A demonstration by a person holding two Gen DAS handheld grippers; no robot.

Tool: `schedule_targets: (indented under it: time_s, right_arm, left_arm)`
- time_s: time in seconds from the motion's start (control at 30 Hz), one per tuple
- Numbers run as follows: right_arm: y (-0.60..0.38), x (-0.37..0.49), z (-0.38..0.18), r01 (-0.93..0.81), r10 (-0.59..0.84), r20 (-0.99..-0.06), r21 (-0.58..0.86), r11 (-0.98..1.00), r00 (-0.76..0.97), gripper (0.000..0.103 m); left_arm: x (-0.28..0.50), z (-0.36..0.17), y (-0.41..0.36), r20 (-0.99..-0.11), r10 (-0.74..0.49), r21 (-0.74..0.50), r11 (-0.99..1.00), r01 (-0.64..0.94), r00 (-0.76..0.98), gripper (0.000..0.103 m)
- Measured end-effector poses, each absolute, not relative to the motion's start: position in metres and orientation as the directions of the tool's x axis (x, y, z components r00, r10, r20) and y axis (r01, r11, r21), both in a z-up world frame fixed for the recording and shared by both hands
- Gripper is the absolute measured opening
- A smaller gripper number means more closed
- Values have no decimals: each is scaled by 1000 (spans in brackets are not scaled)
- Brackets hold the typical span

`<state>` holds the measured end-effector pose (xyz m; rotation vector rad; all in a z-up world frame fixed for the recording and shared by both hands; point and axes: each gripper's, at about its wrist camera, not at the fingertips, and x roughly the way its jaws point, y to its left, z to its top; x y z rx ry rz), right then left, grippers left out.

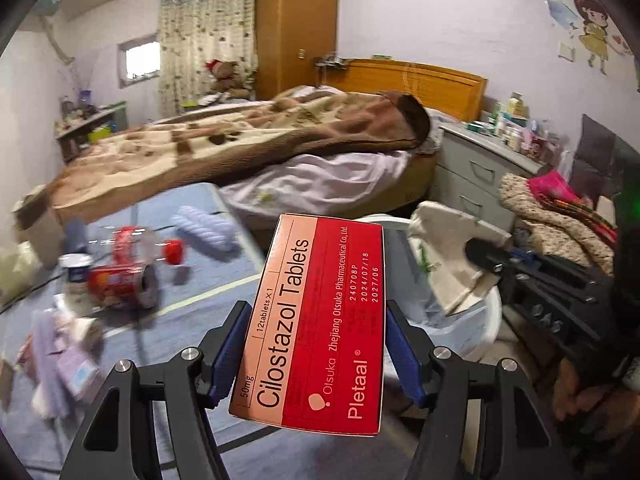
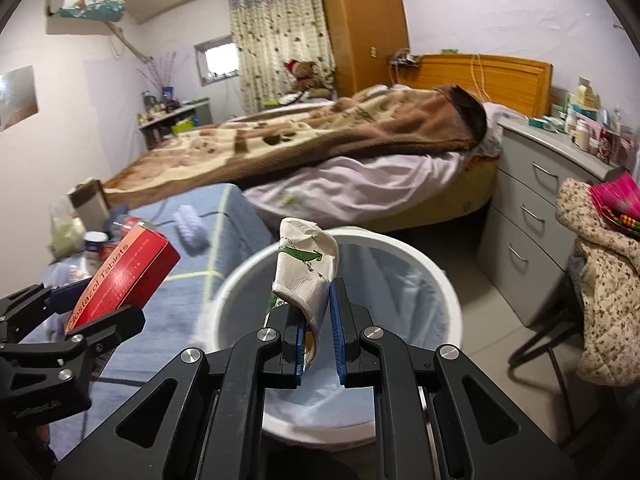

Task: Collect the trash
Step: 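Open both tools to drop the cloth bag and red box into the bin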

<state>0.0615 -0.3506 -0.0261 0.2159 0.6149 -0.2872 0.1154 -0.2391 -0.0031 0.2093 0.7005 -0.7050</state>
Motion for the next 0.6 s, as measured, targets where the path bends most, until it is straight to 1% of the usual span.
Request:
schedule_targets:
  time_s: [0.07,0.13,0.37,0.5,0.57,0.6]
  right_arm:
    - [-360,63,-30,343,-206,-612,113,933,763,12]
    - [-365,67,-34,350,-215,-632,95,932,745,12]
    - [-381,70,-42,385,-254,-667,54,921,701,12]
    - [-384,72,-46,389,-256,-684,45,920,684,14]
    - [-384,72,-47,392,-261,-689,37,919,676,23]
    - [-383,71,-47,393,-262,-690,35,919,675,37]
  left_arm:
    - [119,-6,-249,-661,-534,-66,742,668,527,65]
    - [122,-9,-262,-658,-539,-55,730,681,526,65]
    - [134,-19,-284,-681,-547,-82,717,692,486,66]
    - [140,-23,-287,-686,-553,-98,714,693,473,66]
    - [142,-23,-285,-687,-555,-108,716,690,469,66]
    - [142,-23,-285,-685,-555,-107,717,688,472,69]
